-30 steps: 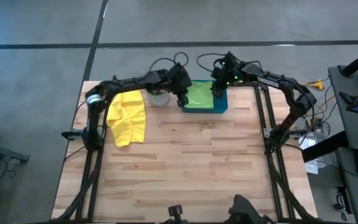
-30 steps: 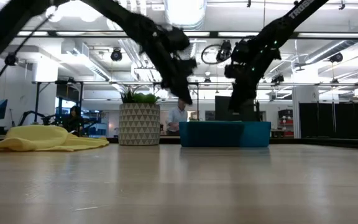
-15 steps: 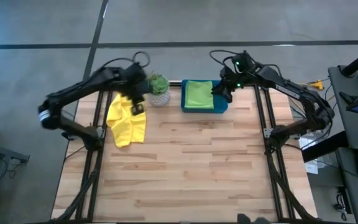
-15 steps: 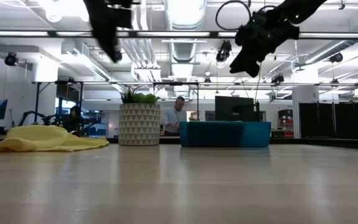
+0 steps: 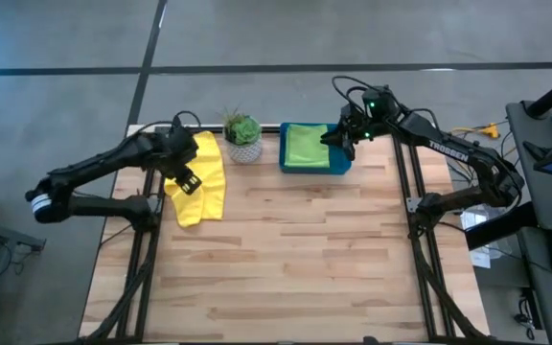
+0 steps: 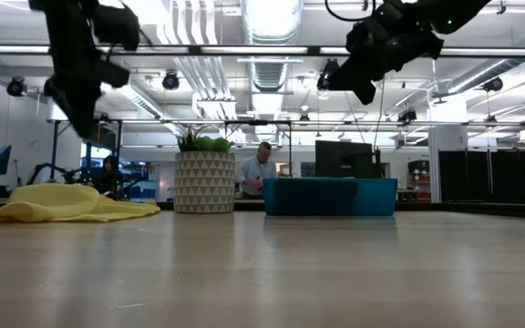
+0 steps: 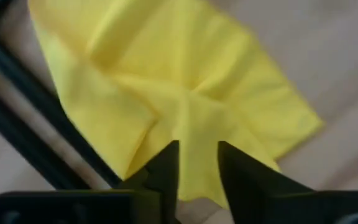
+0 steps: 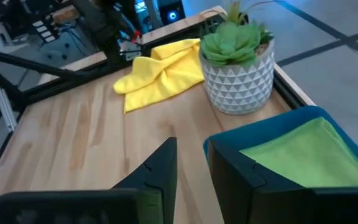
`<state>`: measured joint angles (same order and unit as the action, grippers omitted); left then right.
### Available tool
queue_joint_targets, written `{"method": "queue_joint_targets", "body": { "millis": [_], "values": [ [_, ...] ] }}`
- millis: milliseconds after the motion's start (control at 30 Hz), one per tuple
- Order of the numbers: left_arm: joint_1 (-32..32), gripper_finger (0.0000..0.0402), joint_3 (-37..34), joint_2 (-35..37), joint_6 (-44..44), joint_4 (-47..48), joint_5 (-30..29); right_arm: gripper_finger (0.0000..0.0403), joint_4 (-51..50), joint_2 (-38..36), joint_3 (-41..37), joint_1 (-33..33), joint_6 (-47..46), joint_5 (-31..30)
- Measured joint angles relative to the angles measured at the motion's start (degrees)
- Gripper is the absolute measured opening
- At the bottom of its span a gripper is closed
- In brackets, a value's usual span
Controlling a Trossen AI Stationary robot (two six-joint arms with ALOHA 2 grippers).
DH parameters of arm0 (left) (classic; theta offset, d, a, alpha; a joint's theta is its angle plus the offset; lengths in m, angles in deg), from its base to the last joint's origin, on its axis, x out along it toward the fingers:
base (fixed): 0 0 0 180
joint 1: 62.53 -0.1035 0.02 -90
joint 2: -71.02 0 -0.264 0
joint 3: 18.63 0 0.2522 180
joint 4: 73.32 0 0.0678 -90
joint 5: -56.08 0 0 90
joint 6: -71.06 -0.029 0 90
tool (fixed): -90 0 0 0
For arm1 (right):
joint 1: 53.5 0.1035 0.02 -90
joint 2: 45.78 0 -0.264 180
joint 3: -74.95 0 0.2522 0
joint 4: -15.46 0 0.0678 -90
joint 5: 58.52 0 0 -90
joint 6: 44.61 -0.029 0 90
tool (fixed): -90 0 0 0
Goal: Fold microfiber towels
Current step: Fold the yellow microfiber towel on top of the green microfiber towel into the dark blue bin
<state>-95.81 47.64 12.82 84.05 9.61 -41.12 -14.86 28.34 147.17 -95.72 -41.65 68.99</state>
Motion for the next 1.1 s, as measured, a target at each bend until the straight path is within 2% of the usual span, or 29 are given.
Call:
{"method": "queue_joint_targets", "body": {
  "millis": [167, 367, 467, 600, 733, 833, 900, 1000, 1100],
  "values": [
    [-6.8, 0.0163, -2.8, -9.2, 6.3, -0.7, -1.1, 0.0079, 1.0, 0.0, -0.4, 1.0, -0.2, 0.0],
    [-13.8, 0.0182, -1.7, -23.3, 0.9, -2.5, 1.8, 0.0081, 1.3, 0.1, 0.7, 1.5, -1.5, 0.0],
    [-14.4, 0.0182, -0.9, -28.3, -1.4, -3.9, 4.8, 0.0077, 1.3, 0.1, 1.4, 1.5, -1.9, 0.0],
    [-14.4, 0.0182, -1.1, -32.3, -2.7, -6.4, 4.9, 0.0072, 1.0, 0.1, 2.0, 1.6, -4.4, 0.0],
    [-14.4, 0.0176, -1.2, -34.8, -2.8, -7.1, -0.4, 0.0075, 0.8, 0.1, 2.1, 2.2, -5.1, 0.0],
    [-14.4, 0.015, -1.3, -35.4, -2.9, -7.2, -5.3, 0.0078, 0.5, 0.1, 2.1, 2.6, -5.1, 0.0],
    [-14.4, 0.0129, -1.3, -35.3, -2.9, -7.6, -6.6, 0.0079, 0.5, 0.1, 2.1, 2.7, -5.1, 0.0],
    [-14.6, 0.0106, -1.0, -35.1, -3.3, -8.2, -5.8, 0.0079, 0.5, 0.1, 2.1, 2.7, -4.9, 0.0],
    [-14.6, 0.01, 0.0, -34.3, -4.0, -6.7, -2.4, 0.0074, 0.5, 0.1, 2.1, 2.7, -4.9, 0.0]
  ]
}}
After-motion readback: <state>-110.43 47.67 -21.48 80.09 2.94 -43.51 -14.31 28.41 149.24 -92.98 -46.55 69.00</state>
